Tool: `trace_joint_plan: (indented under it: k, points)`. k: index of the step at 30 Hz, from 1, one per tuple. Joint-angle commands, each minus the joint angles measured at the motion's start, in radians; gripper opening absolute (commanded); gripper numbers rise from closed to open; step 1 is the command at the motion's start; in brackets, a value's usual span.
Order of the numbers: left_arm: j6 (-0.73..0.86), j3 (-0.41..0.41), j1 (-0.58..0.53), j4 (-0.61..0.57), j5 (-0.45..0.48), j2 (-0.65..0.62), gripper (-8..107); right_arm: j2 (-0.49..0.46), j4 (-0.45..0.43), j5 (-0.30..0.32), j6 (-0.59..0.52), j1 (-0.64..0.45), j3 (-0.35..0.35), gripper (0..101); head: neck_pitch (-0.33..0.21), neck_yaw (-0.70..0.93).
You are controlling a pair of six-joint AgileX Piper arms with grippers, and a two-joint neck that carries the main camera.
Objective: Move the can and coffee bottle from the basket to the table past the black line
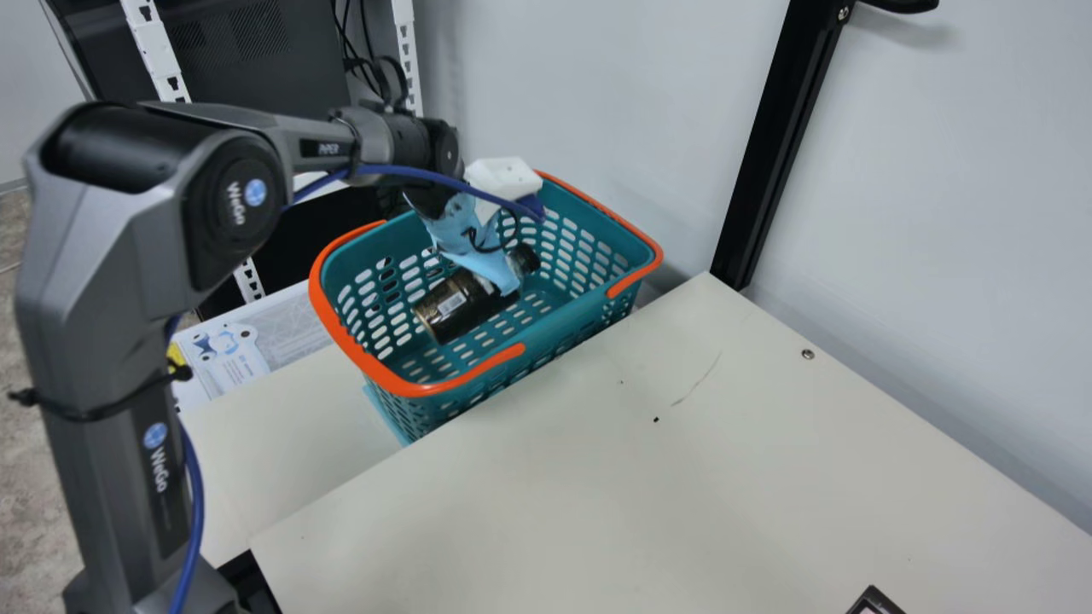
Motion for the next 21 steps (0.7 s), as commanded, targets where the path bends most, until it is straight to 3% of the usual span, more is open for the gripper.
trace_joint_plan:
  k: [1, 21]
  points:
    - [0.021, 0.01, -0.005, -0.05, -0.02, -0.072, 10, 0.0, 0.0, 0.0, 0.0, 0.0, 0.0, 101, -0.031, 0.017]
    - [0.049, 0.117, -0.103, -0.419, -0.007, -0.49, 10, 0.0, 0.0, 0.0, 0.0, 0.0, 0.0, 101, -0.031, 0.017]
